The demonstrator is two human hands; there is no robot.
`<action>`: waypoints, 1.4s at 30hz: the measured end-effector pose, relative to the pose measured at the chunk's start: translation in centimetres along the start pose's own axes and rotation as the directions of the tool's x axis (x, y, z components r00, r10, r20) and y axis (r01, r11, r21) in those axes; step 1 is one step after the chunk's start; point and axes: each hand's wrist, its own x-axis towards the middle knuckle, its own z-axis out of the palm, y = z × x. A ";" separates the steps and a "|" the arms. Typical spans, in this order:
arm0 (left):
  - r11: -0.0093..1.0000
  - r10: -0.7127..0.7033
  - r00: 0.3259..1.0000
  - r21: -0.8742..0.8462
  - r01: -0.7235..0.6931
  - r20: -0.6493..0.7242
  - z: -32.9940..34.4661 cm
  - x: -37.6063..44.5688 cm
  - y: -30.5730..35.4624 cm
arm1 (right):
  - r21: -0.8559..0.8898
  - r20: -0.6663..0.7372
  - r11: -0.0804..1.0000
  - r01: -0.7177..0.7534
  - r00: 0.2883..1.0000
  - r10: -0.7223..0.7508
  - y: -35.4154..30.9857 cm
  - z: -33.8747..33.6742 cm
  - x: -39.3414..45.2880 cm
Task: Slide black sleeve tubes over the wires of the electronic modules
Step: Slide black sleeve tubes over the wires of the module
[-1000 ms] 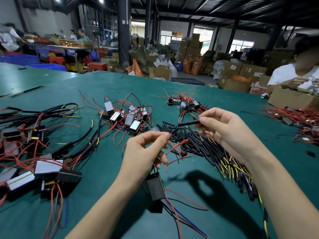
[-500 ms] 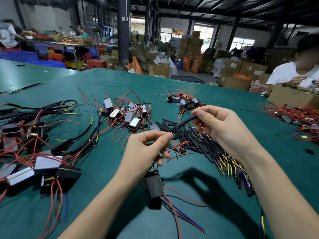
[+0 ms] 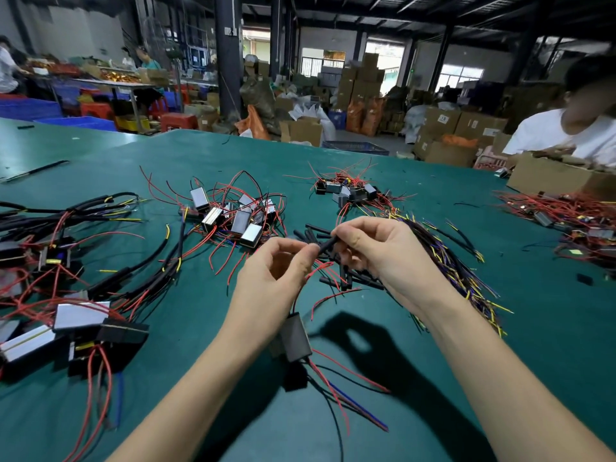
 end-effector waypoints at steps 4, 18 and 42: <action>0.990 0.013 0.999 0.143 -0.021 0.052 -0.8 0.1 0.2 | 0.014 -0.131 1.000 0.007 0.991 -0.005 0.2 -0.4 0.3; 0.980 -0.066 0.996 0.194 0.052 0.065 -1.5 0.3 0.1 | 0.105 0.005 0.992 -0.070 0.998 0.070 2.0 1.2 0.0; 0.929 -0.135 0.971 0.365 0.056 0.196 -0.9 0.3 -1.9 | -0.073 -0.098 0.990 -0.120 0.989 0.113 4.1 1.0 -0.8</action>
